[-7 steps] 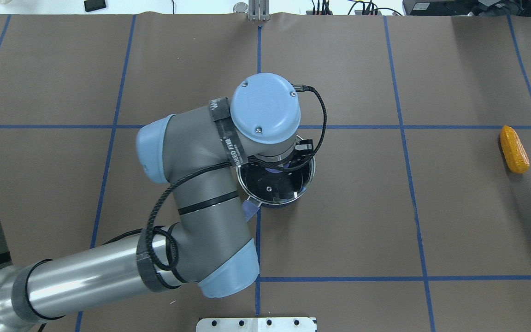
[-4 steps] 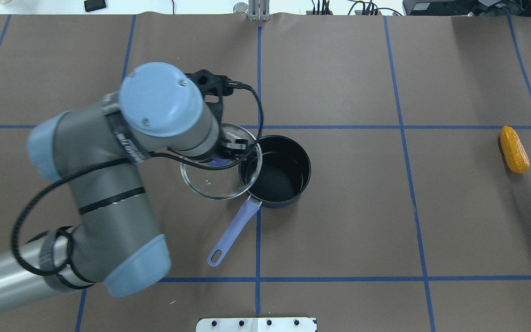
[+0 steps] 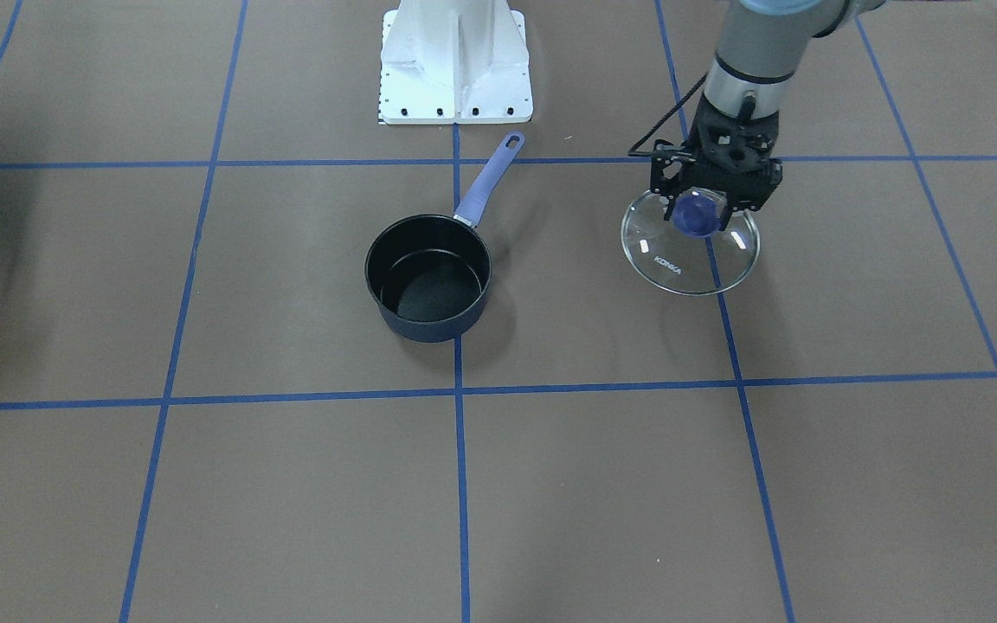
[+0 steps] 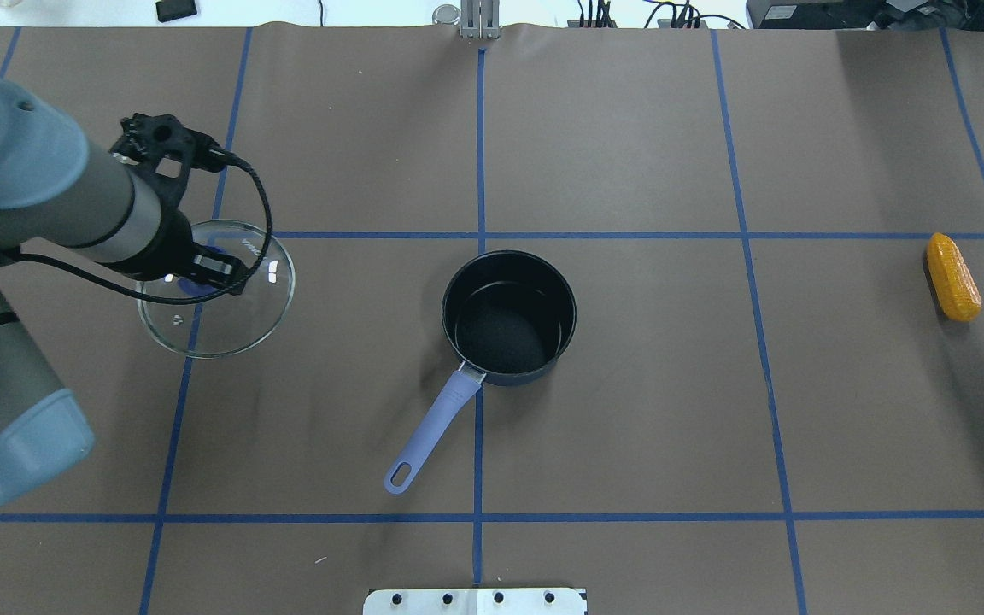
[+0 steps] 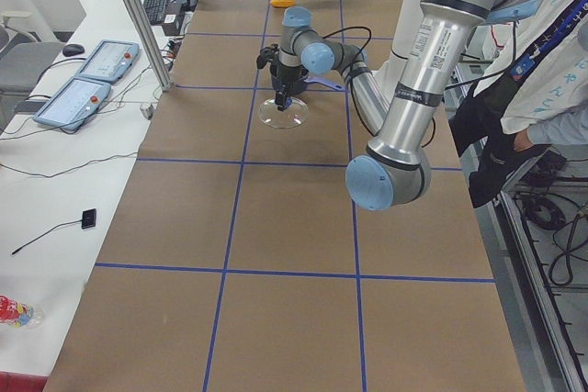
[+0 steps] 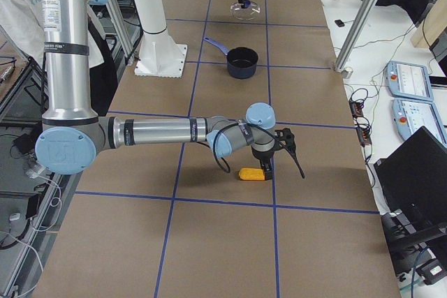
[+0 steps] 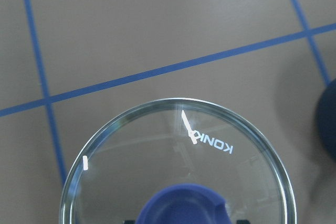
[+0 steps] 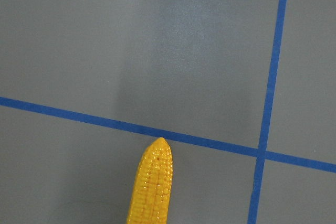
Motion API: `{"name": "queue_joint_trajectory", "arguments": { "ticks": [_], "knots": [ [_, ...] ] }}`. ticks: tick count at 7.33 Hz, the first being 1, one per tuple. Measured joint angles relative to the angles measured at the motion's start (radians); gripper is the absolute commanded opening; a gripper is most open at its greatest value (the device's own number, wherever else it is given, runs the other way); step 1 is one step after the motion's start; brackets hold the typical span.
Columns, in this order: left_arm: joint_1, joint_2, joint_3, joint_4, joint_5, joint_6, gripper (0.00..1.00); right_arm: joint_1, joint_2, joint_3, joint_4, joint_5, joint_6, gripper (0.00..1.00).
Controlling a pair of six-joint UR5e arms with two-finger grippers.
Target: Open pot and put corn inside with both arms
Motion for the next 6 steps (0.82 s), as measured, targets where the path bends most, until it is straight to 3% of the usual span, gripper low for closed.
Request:
{"name": "queue_joint_trajectory", "arguments": {
  "ticks": [2,4,6],
  "knots": [
    [-0.088,0.161,0.003,-0.096,-0.081,0.164,0.10,-0.003,0.004,-0.005,0.000,-0.004,0.000,1.00],
    [-0.125,0.300,0.043,-0.275,-0.145,0.234,0.10,-0.005,0.005,-0.006,0.000,-0.007,0.000,1.00],
    [-0.137,0.379,0.192,-0.549,-0.167,0.279,0.16,-0.006,0.005,-0.006,0.000,-0.008,0.000,1.00]
  ]
}}
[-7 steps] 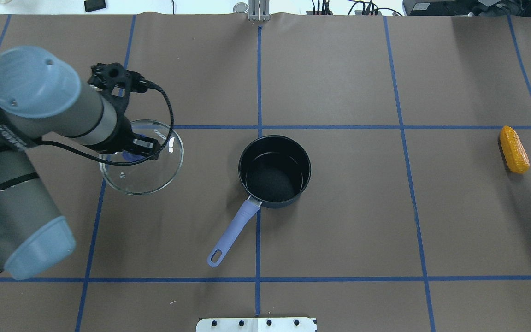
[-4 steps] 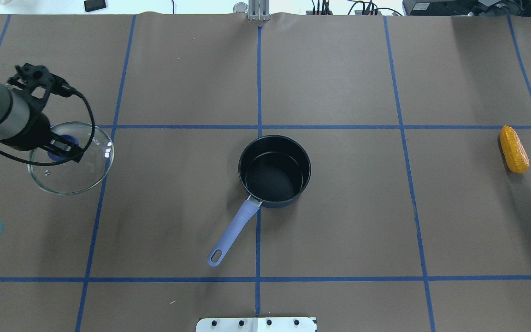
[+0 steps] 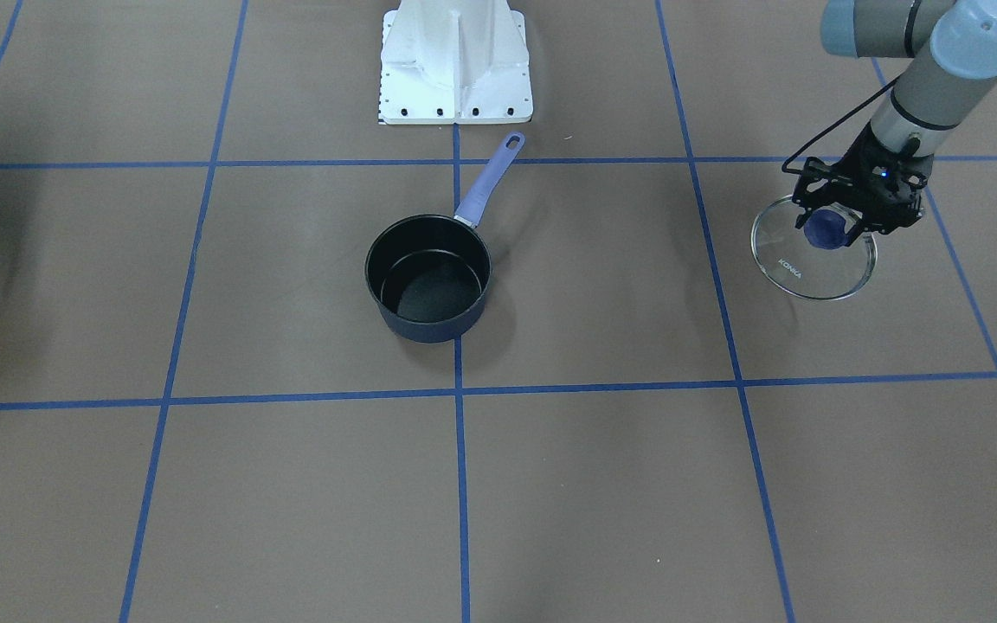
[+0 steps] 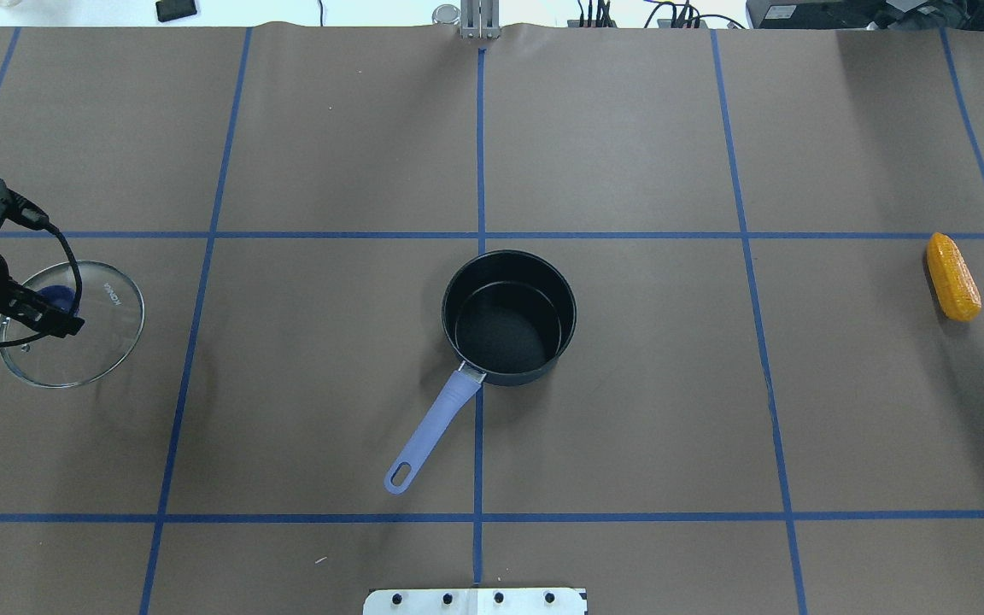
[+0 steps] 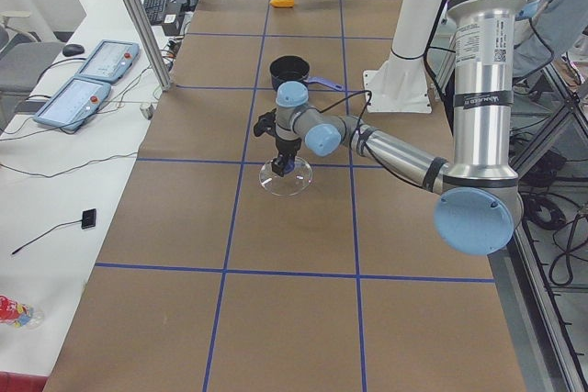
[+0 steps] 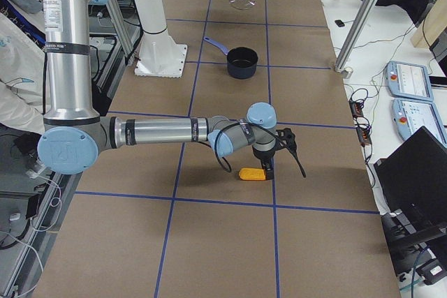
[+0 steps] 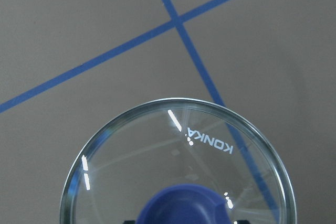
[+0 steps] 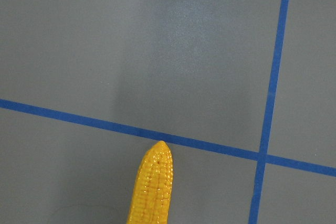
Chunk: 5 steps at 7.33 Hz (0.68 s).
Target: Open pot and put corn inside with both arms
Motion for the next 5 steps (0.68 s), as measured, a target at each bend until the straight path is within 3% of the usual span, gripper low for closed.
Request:
{"name": "queue_joint_trajectory", "arguments": {
  "ticks": [2,5],
  "knots": [
    [-0.001,0.007,0.134,-0.176,-0.035,0.007,0.46,-0.001,0.000,0.000,0.000,-0.001,0.000,1.00],
    [0.003,-0.001,0.178,-0.213,-0.048,0.004,0.97,-0.003,0.001,-0.001,0.000,-0.005,0.000,1.00]
  ]
}}
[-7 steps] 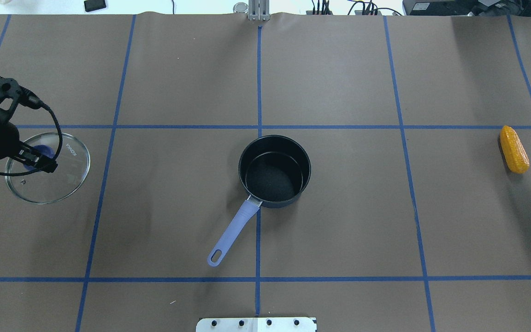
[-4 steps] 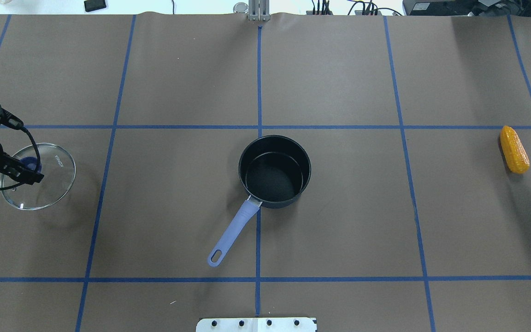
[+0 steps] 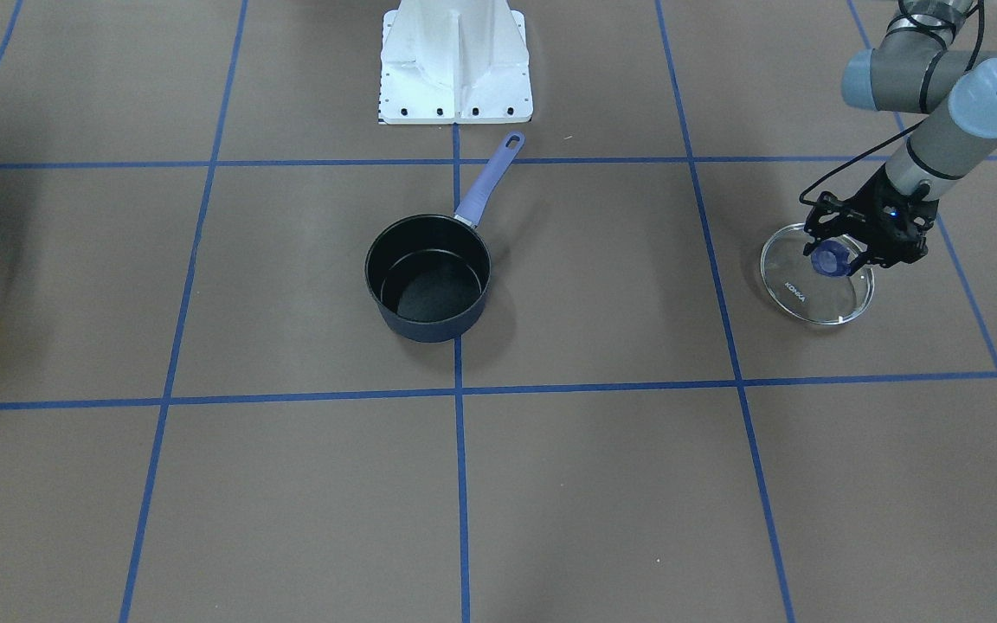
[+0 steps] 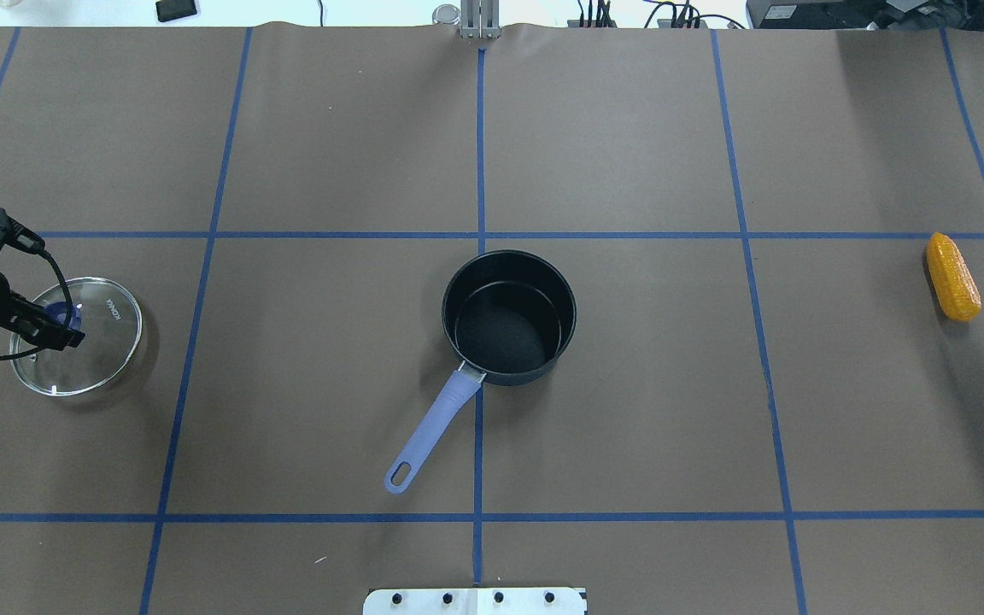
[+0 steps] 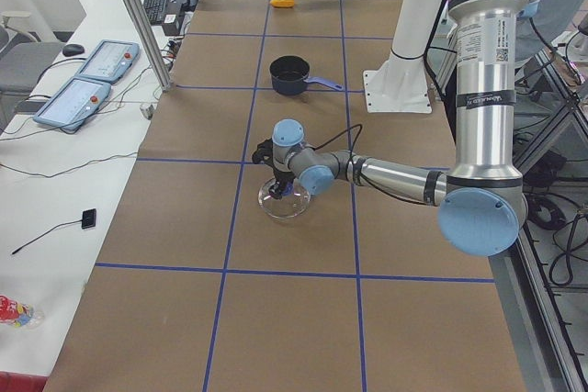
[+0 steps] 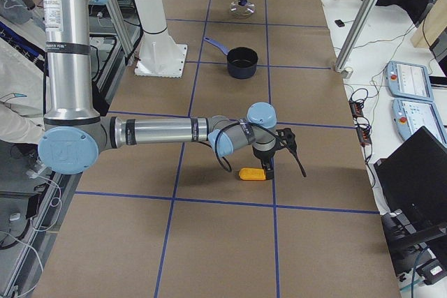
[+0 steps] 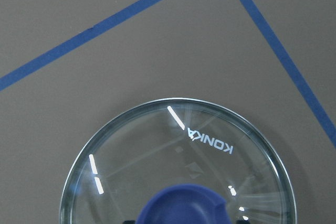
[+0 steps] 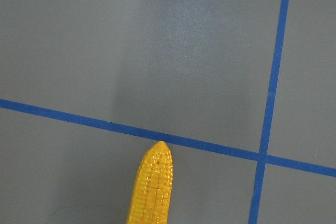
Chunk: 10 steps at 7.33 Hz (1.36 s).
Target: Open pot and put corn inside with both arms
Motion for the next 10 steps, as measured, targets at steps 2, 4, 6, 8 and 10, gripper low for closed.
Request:
{"name": "queue_joint_trajectory", "arguments": {
  "ticks": [2,4,6,8,10],
  "knots": [
    [0.002,-0.005,0.007,-0.002,0.000,-0.004,0.98,-0.001,0.001,0.001,0.000,-0.001,0.000,1.00],
    [-0.030,-0.022,0.000,0.027,-0.008,-0.006,0.98,-0.002,0.007,0.001,0.000,-0.001,0.000,1.00],
    [-0.176,-0.051,-0.001,0.124,-0.062,0.017,0.98,-0.002,0.010,-0.001,-0.001,-0.001,0.002,1.00],
    [-0.337,-0.053,0.032,0.219,-0.134,0.167,0.98,-0.002,0.010,-0.004,-0.001,-0.001,0.011,1.00],
    [-0.480,-0.052,0.112,0.331,-0.157,0.288,0.98,-0.002,0.010,-0.005,-0.001,0.000,0.014,1.00]
  ]
}}
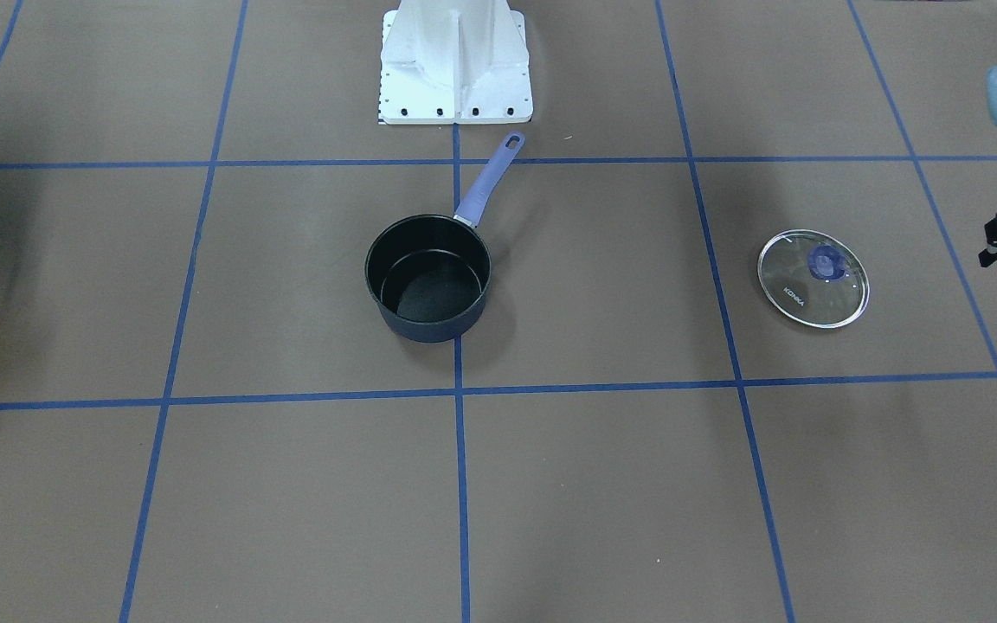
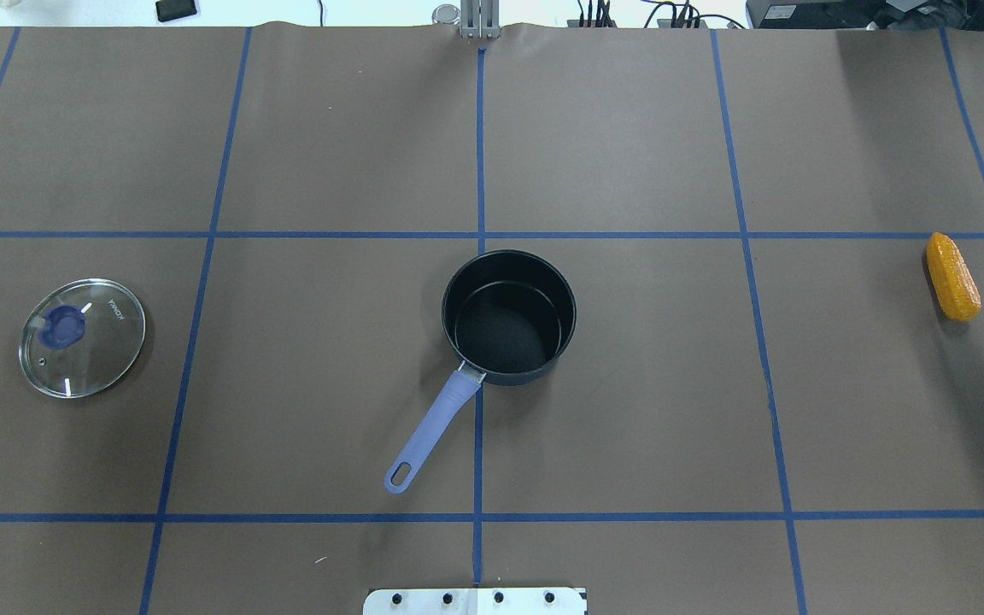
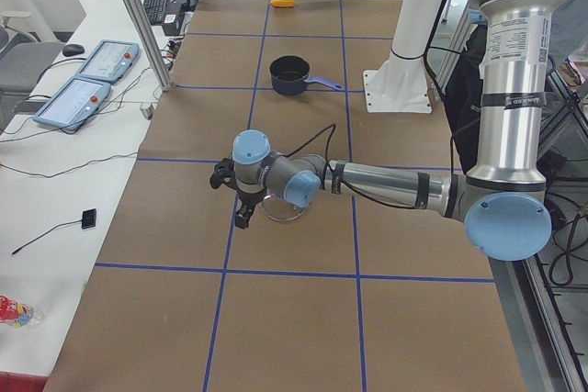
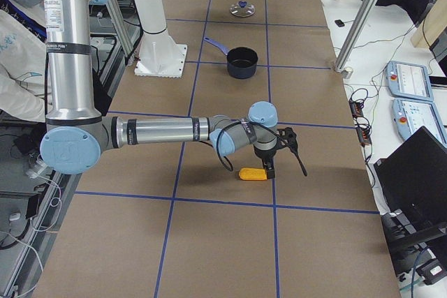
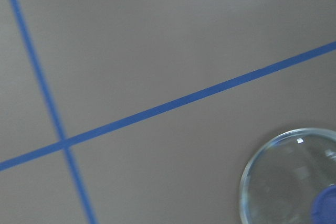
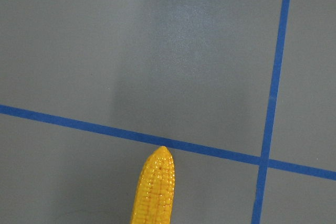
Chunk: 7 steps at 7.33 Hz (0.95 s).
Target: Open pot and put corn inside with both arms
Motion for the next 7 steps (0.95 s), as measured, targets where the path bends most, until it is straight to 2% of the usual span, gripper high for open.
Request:
{"name": "queue_joint_trajectory", "arguments": {
  "ticks": [2,4,5,7],
  "knots": [
    [-0.137,-0.002,0.058,0.076,-0.053,0.070,0.98,-0.012,0.006,-0.002,0.001,-0.001,0.013,1.00],
    [-0.171,0.003,0.067,0.126,-0.077,0.098,0.98,-0.061,0.032,-0.023,0.015,-0.039,0.099,1.00],
    [-0.173,0.003,0.065,0.132,-0.078,0.101,0.98,-0.087,0.039,-0.063,0.079,-0.065,0.156,1.00],
    [-0.174,0.003,0.062,0.132,-0.084,0.102,0.98,-0.158,0.040,-0.181,0.316,-0.108,0.317,1.00]
  ]
}}
